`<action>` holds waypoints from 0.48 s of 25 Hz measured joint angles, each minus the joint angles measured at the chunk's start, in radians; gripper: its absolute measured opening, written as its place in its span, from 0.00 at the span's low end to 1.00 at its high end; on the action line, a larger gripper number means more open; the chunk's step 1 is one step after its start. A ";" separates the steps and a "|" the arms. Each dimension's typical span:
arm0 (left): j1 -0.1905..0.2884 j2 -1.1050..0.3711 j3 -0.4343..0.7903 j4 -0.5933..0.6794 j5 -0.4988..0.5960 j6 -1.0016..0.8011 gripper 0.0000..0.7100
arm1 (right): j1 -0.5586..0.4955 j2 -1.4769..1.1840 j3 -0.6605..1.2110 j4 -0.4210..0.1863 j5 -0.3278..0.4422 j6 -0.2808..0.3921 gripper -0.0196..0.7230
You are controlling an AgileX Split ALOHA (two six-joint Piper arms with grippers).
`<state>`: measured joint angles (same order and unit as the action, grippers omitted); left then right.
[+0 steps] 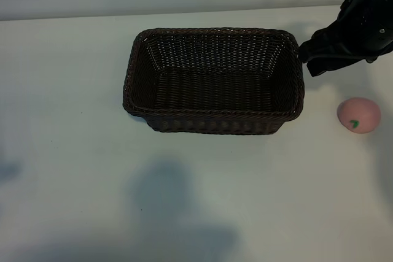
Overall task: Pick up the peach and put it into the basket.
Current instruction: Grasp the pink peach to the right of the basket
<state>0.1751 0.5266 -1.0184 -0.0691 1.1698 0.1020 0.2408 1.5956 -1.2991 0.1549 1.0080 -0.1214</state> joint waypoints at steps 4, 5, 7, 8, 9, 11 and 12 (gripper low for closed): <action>0.000 -0.188 0.161 -0.001 -0.026 0.001 0.84 | 0.000 0.000 0.000 0.001 0.000 0.000 0.75; 0.000 -0.231 0.200 -0.001 -0.028 0.001 0.84 | 0.000 0.000 0.000 0.001 0.000 0.000 0.75; 0.000 -0.309 0.269 -0.002 -0.032 -0.001 0.84 | 0.000 0.000 0.000 0.001 0.000 0.000 0.75; 0.000 -0.336 0.304 -0.004 -0.033 -0.004 0.84 | 0.000 0.000 0.000 0.001 0.000 0.000 0.75; 0.000 -0.368 0.335 -0.006 -0.034 -0.010 0.84 | 0.000 0.000 0.000 0.001 0.000 0.000 0.75; 0.000 -0.420 0.382 -0.007 -0.034 -0.029 0.84 | 0.000 0.000 0.000 0.001 0.000 0.000 0.75; 0.000 -0.445 0.401 -0.007 -0.035 -0.035 0.84 | 0.000 0.000 0.000 0.001 0.000 0.000 0.75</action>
<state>0.1751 0.0813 -0.6177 -0.0756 1.1350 0.0666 0.2408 1.5956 -1.2991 0.1558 1.0080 -0.1214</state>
